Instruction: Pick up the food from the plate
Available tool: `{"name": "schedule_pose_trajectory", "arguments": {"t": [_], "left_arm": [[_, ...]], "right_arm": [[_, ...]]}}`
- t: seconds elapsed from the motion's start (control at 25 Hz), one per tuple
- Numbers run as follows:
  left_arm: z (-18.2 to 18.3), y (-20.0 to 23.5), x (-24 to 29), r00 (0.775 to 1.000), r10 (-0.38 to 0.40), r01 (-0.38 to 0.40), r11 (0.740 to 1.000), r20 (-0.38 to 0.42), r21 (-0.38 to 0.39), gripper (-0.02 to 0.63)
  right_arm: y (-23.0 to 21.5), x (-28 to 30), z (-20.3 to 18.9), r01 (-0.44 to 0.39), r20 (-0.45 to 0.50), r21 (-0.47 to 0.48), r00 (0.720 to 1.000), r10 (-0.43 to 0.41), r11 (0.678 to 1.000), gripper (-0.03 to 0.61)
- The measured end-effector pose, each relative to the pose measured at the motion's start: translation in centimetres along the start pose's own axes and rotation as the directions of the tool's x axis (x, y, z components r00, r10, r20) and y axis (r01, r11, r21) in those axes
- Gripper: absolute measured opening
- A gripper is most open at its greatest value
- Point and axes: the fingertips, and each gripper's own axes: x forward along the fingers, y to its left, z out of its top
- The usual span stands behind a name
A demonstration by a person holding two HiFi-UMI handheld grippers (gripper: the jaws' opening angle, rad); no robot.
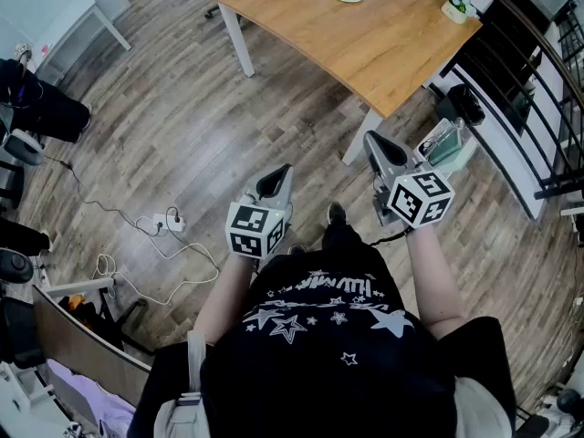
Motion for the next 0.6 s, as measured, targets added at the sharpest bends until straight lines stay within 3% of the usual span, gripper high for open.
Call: {"name": "schedule_pose_trajectory", "arguments": {"t": [0.6], "left_arm": [[-2.2, 1.1, -1.6, 1.0, 0.007, -0.008, 0.999, -0.027, -0.043, 0.002]], "right_arm": [[1.0, 0.3, -2.3, 0.03, -0.039, 0.011, 0.999, -0.03, 0.999, -0.002]]}}
